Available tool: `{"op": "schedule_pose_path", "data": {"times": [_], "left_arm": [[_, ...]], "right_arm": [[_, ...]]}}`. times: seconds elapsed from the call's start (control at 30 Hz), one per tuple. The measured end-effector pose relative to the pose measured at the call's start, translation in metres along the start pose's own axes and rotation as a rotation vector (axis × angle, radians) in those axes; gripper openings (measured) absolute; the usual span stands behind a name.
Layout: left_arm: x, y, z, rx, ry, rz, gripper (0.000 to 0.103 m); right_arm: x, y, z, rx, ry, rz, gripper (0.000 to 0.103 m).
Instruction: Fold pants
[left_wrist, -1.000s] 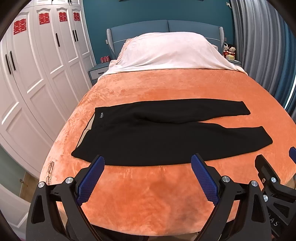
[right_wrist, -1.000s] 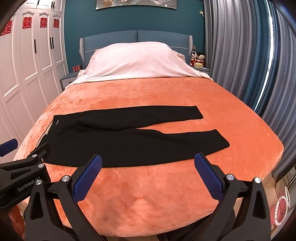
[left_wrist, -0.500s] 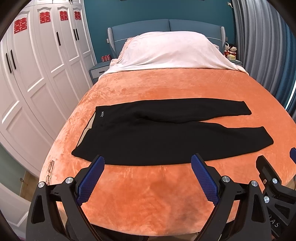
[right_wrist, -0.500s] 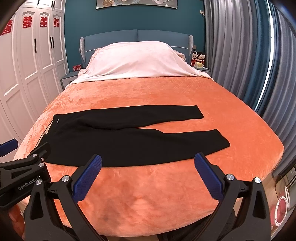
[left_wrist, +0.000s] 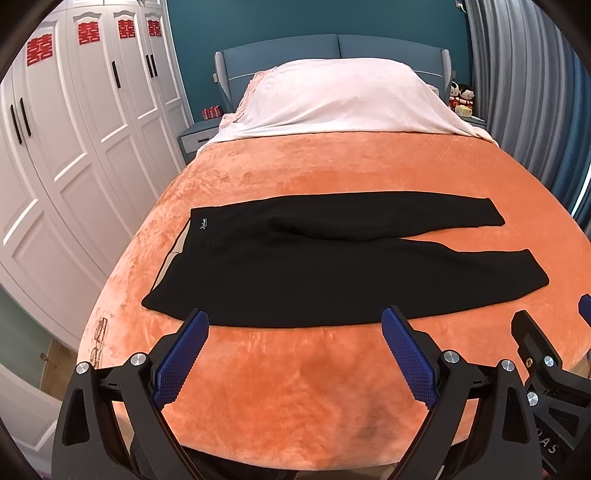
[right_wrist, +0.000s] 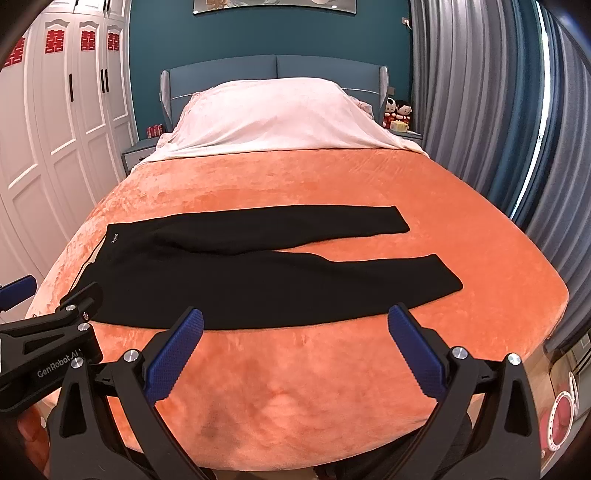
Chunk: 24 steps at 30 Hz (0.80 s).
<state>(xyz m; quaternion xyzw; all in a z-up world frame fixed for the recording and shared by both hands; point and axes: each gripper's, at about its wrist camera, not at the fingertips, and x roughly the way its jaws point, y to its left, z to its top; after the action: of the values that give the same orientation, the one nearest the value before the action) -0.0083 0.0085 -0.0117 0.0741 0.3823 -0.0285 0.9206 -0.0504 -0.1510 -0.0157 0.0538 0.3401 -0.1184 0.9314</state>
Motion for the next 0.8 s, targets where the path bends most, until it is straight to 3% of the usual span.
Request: {"op": "schedule_pose_path", "data": {"times": [0.53, 0.8], "left_arm": [[0.015, -0.001, 0.009, 0.002, 0.032, 0.008, 0.092], [0.042, -0.004, 0.016, 0.01, 0.057, 0.017, 0.092]], "right_arm": [[0.015, -0.002, 0.001, 0.003, 0.028, 0.015, 0.098], [0.051, -0.023, 0.002, 0.021, 0.086, 0.097, 0.098]]}}
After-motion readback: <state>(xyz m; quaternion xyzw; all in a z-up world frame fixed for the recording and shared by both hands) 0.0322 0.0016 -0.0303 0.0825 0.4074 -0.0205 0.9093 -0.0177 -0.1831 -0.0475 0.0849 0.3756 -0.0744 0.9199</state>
